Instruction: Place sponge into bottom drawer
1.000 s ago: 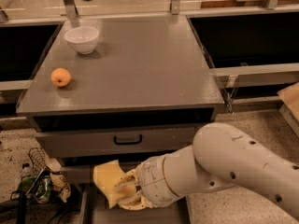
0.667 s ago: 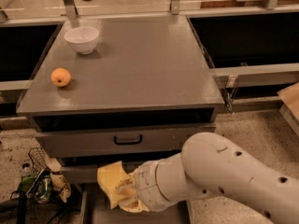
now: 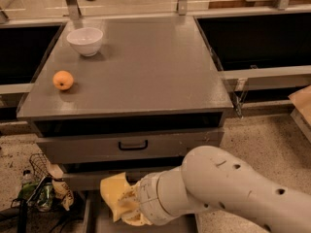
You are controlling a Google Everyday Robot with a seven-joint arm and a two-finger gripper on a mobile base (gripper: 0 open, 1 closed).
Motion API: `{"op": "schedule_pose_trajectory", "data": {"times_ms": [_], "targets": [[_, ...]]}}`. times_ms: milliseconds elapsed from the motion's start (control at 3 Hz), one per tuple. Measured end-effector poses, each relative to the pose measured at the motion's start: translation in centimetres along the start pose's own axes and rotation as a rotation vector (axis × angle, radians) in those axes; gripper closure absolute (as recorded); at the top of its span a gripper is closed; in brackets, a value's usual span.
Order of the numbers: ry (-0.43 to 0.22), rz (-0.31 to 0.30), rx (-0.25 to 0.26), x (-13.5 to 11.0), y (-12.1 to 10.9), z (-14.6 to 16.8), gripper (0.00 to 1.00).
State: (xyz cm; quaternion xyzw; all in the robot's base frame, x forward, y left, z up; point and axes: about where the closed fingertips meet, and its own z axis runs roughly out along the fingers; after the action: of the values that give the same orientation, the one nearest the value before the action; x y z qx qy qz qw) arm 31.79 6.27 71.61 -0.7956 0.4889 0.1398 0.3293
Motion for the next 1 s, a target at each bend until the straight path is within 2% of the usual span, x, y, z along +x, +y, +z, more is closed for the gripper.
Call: {"op": "schedule_pose_trajectory", "data": {"times_ms": [333, 667, 1000], "targets": [[0.013, 0.031, -0.050, 1.1, 3.0, 5.1, 1.00], [0.013, 0.031, -0.050, 1.1, 3.0, 5.1, 1.00], [0.070, 0.051, -0.065, 3.4, 4.1, 7.5, 1.00]]}}
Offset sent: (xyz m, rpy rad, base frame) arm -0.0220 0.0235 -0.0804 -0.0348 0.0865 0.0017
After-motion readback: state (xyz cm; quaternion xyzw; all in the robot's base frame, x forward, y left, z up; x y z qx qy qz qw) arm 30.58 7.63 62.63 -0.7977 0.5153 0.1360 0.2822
